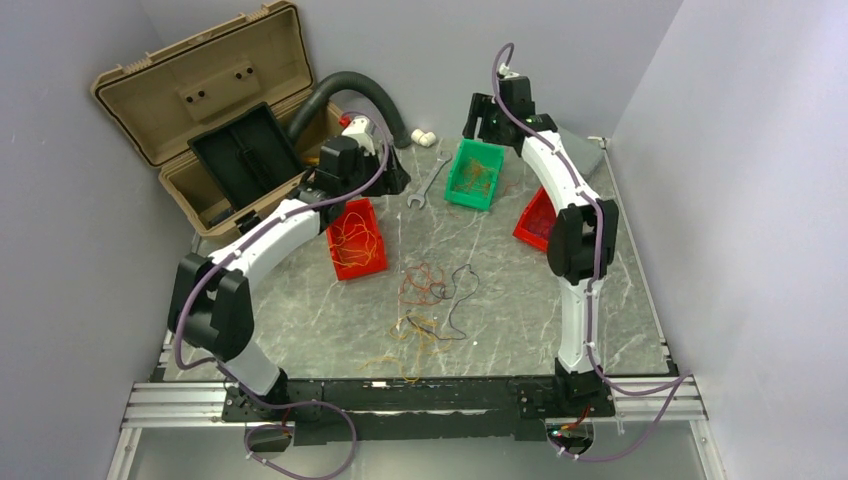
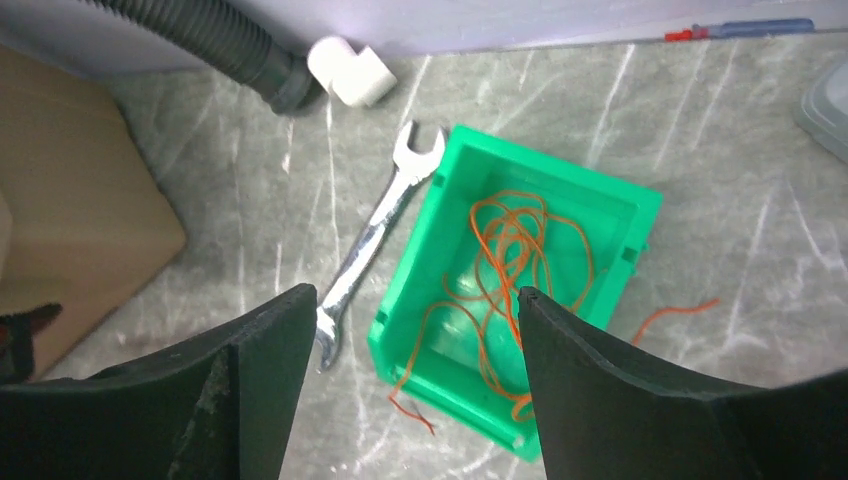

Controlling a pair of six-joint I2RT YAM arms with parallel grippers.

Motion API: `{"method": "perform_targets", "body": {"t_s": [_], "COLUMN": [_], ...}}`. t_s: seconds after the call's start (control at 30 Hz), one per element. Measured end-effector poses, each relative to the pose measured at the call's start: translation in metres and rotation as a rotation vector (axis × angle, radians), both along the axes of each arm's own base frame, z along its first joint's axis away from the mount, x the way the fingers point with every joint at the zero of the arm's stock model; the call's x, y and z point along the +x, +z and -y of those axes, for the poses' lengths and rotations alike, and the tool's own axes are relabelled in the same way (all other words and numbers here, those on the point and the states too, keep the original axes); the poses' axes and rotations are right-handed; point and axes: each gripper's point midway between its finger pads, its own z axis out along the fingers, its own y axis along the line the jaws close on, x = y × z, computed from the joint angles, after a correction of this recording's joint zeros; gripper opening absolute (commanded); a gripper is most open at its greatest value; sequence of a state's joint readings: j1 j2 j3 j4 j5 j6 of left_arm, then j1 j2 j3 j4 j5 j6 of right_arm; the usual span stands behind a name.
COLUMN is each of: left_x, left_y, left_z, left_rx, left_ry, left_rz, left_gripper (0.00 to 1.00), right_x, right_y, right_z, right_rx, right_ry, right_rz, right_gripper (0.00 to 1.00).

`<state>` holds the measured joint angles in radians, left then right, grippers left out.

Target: Untangle the cables

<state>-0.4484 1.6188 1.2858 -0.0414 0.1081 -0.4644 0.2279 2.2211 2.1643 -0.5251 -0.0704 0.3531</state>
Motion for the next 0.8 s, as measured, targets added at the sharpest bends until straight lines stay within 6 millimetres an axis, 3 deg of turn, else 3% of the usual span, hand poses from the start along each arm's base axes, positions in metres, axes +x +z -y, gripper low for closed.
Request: {"method": "perform_targets", "body": {"t_s": [0.17, 0.33, 0.53, 0.63, 0.8], "left_x": [-0.014, -0.037, -0.076, -0.093, -0.114], "left_y": [0.006, 0.029, 0.031, 0.027, 0.030], "left_z": [-0.006, -0.005, -0.015, -0.024, -0.034], "left_rx": [0.022, 0.008, 0.003, 0.020, 0.031], "left_ry": [-0.020, -0.092, -0.148, -0.153, -0.158], "left_rz": [0.002, 0.037, 0.039, 0.031, 0.043], "left_gripper": [0.84, 0.90, 0.99, 0.99, 0.99], "right_x": [-0.026, -0.055, -0.063, -0.062, -0.051], "right_y": [-0.020, -0.054, -0.070, -0.073, -0.072], "right_z": [0.015, 0.055, 0.086, 0.090, 0.069], "right_rx": [-0.071, -0.070, 0.056, 0.105, 0.168], "right_ry": [0.050, 0.054, 0.069, 0.097, 0.211], "right_rz": [-0.051, -0.144, -0.152, -0.132, -0.089], "right_gripper": [0.73, 0.70, 0.77, 0.78, 0.76]}}
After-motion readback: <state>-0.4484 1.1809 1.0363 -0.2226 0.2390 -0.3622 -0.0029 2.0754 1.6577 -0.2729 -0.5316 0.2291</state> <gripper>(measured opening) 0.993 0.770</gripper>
